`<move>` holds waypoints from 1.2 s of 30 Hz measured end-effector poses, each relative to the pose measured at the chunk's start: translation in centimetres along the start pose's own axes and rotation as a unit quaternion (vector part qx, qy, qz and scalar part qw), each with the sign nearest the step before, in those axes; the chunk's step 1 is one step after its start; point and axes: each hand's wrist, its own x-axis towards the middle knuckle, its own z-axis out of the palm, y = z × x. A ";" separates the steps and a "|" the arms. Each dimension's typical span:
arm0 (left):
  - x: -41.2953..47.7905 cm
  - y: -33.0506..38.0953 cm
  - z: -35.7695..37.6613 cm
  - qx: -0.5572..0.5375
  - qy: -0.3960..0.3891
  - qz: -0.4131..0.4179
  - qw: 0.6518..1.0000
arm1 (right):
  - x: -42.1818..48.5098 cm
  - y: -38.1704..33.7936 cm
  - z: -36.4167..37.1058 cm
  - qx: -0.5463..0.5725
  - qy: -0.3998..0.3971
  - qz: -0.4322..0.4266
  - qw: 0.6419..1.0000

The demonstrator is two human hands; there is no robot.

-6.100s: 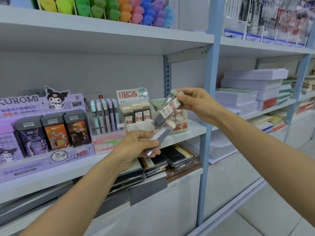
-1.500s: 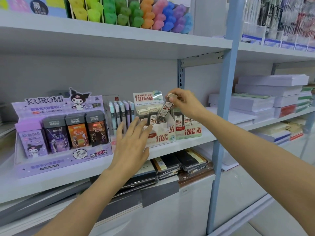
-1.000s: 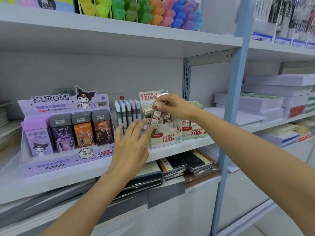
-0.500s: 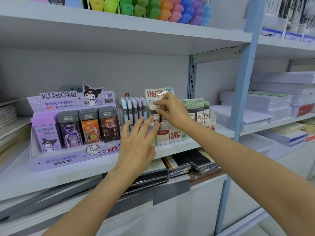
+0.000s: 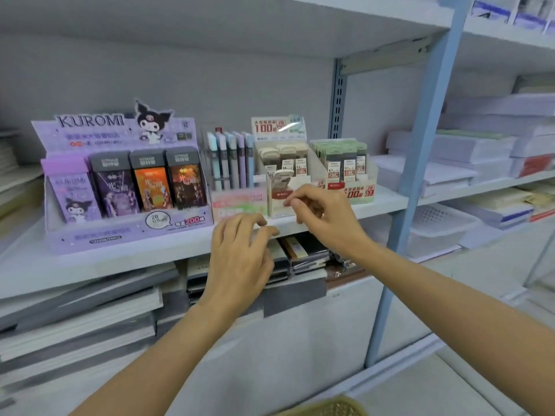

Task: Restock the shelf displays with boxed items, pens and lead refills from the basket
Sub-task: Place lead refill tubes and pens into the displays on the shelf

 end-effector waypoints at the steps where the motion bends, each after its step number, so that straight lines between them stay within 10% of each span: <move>1: -1.4 0.2 0.6 -0.010 0.007 -0.004 1.000 | -1.7 0.2 0.8 0.011 -0.021 0.010 1.000; 10: -21.6 0.9 8.3 -0.101 -0.246 -0.078 0.961 | -18.5 6.5 12.3 0.022 -0.282 0.169 0.944; 19: -38.8 1.6 10.8 -0.117 -0.585 -0.145 0.790 | -37.1 11.8 20.9 -0.004 -0.504 0.365 0.782; 23: -40.1 1.4 10.7 -0.165 -0.573 -0.159 0.787 | -41.9 10.7 24.5 -0.040 -0.522 0.455 0.720; 36: -41.8 0.9 11.1 -0.192 -0.532 -0.188 0.803 | -43.3 9.2 28.9 0.095 -0.486 0.531 0.688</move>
